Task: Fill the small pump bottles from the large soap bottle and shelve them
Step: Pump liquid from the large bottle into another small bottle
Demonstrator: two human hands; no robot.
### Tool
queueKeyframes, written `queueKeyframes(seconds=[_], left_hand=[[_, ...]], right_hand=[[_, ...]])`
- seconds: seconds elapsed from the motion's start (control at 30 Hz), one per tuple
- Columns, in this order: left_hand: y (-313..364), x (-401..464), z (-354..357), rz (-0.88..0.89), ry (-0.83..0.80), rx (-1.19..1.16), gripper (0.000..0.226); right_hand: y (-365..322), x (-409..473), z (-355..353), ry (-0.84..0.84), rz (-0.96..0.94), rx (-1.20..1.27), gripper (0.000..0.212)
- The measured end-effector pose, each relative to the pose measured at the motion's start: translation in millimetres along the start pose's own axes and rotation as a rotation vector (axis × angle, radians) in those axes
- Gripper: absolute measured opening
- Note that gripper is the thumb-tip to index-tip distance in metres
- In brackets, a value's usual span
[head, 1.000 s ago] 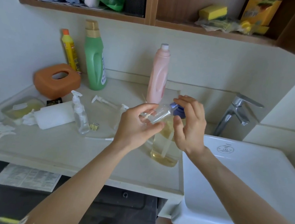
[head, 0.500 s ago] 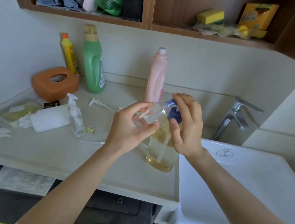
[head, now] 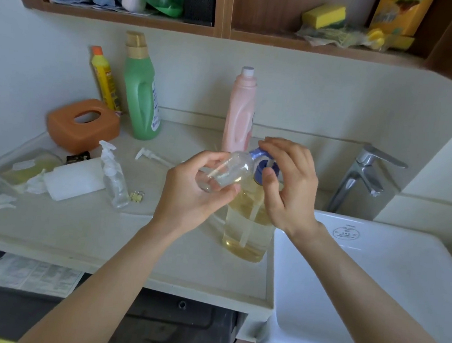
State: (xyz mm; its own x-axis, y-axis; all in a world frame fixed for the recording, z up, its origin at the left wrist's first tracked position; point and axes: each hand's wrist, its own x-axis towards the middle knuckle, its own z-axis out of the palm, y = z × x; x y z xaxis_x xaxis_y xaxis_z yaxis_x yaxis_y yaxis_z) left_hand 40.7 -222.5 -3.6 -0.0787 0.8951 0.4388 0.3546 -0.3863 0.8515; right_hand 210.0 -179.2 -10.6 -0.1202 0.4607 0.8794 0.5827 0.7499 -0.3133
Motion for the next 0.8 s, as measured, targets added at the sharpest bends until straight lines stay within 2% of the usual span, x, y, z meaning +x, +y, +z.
queueKeyframes(seconds=[0.17, 0.37, 0.53, 0.8], left_hand=[[2, -3, -3, 0.006, 0.007, 0.007, 0.042], [1, -7, 1, -0.015, -0.010, 0.032, 0.048], [-3, -6, 2, -0.065, -0.009, 0.044, 0.044], [8, -2, 0, -0.004, 0.018, 0.021, 0.040]], right_hand=[[1, 0, -1, 0.003, -0.022, 0.036, 0.039], [4, -14, 14, 0.081, -0.041, 0.099, 0.040], [6, -23, 15, 0.058, -0.017, 0.044, 0.039], [-1, 3, -3, -0.010, 0.003, 0.013, 0.036]])
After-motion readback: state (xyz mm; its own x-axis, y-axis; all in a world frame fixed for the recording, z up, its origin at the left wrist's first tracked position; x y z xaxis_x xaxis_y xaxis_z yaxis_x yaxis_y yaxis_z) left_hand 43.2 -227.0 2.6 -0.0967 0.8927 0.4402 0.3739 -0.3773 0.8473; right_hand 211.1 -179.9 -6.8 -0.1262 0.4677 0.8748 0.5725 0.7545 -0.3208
